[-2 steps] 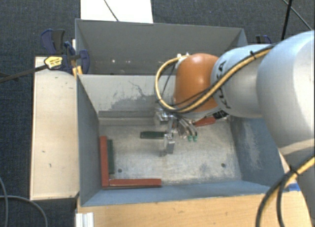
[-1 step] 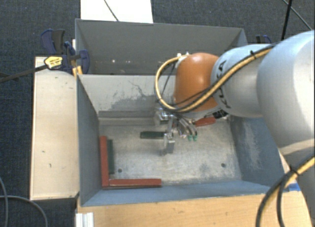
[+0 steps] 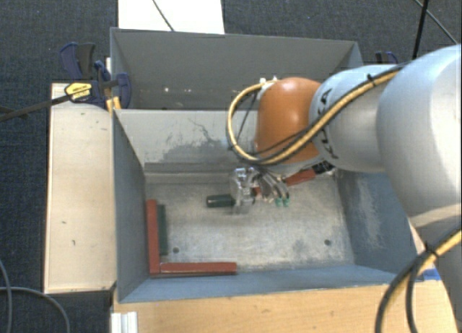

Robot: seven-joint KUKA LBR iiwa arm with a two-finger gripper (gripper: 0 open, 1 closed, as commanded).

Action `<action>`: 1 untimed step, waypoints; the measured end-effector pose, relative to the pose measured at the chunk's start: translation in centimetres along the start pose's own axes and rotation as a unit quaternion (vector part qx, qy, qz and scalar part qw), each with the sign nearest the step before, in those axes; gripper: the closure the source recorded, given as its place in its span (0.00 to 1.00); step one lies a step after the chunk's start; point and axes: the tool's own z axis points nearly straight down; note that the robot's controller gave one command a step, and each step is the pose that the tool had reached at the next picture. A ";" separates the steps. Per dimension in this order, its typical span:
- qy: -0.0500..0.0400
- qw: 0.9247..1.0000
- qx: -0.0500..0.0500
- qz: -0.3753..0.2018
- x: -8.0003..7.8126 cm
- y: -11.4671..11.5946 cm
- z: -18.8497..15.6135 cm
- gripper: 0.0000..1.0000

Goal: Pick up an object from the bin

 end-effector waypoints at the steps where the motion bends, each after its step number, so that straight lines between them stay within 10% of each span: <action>1: -0.001 1.000 0.000 0.000 -0.2 0.0 -3.8 1.00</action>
Offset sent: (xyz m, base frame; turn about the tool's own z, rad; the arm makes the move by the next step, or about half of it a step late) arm 0.0000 0.0001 0.0349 0.0000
